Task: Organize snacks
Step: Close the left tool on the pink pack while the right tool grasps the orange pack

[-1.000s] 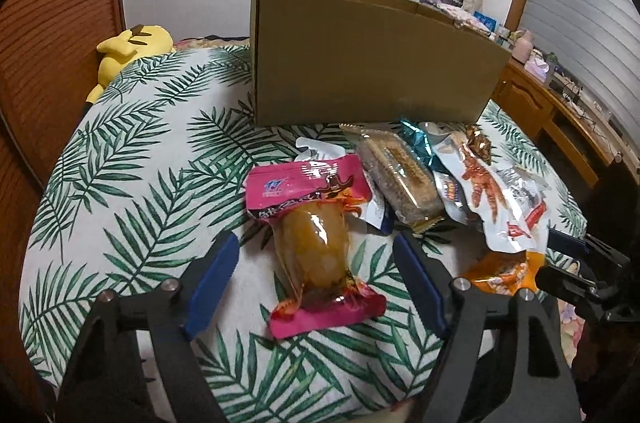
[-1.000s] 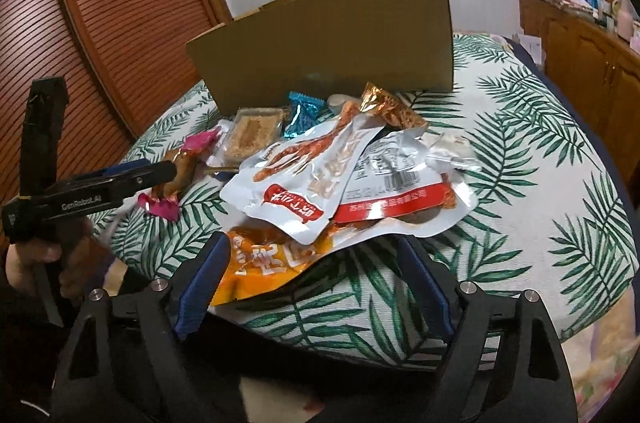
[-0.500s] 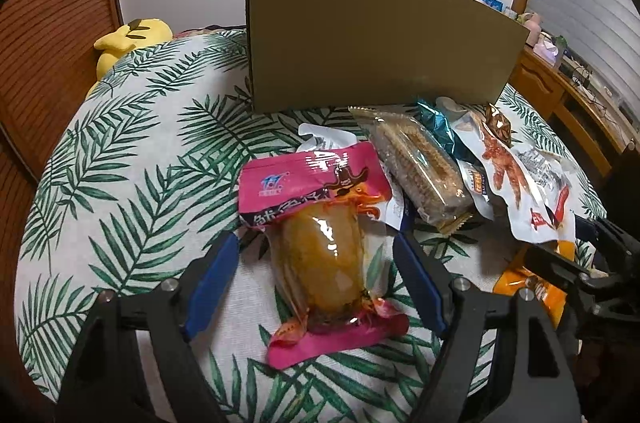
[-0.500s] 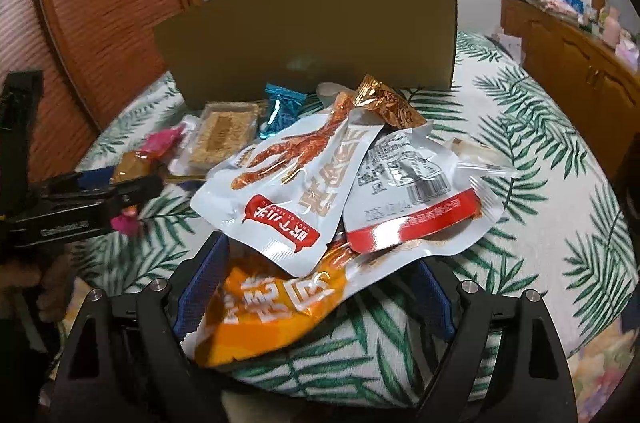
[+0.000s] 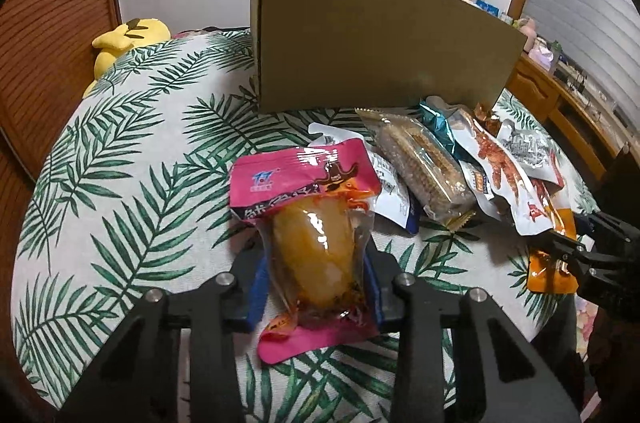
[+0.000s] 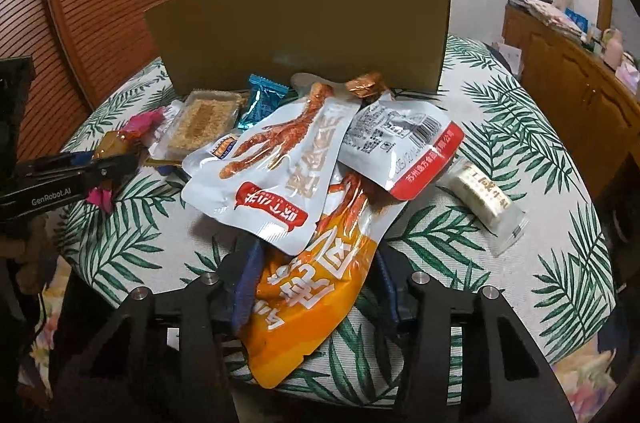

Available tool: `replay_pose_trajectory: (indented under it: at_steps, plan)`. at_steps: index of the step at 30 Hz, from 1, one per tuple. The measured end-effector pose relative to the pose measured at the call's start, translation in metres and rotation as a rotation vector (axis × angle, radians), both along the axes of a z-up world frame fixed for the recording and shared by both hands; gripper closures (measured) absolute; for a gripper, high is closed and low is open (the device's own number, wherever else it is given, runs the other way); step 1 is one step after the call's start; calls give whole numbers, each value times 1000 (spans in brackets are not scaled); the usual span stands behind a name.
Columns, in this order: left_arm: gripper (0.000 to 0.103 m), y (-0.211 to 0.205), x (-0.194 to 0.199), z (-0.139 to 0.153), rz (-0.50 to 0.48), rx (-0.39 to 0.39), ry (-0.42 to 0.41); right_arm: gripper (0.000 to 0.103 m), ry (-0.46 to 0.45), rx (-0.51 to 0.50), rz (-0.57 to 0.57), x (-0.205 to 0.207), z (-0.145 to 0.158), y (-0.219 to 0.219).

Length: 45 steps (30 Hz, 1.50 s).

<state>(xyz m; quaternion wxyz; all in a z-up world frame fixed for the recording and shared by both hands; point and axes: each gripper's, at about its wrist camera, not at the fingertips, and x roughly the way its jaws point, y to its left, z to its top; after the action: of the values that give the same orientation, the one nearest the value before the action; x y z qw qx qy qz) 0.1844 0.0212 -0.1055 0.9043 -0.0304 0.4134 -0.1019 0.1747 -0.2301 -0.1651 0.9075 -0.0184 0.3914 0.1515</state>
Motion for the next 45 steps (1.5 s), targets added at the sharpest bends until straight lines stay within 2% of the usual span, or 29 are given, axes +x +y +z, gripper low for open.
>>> replay_pose_trajectory:
  at_steps: [8, 15, 21, 38, 45]
  plan:
    - [67, 7, -8, 5, 18, -43, -26, 55, -29, 11, 9, -4, 12, -8]
    - [67, 2, -12, 20, 16, -39, -75, 56, -96, -45, 8, -1, 36, -13]
    - [67, 0, -14, 37, 16, -45, -116, 56, -141, -83, 10, 6, 55, -20]
    - [66, 1, -22, 83, 5, -71, -222, 55, -215, -79, 37, 5, 84, -19]
    - [66, -3, -11, 103, -4, -67, -264, 55, -254, -88, 63, 14, 101, -15]
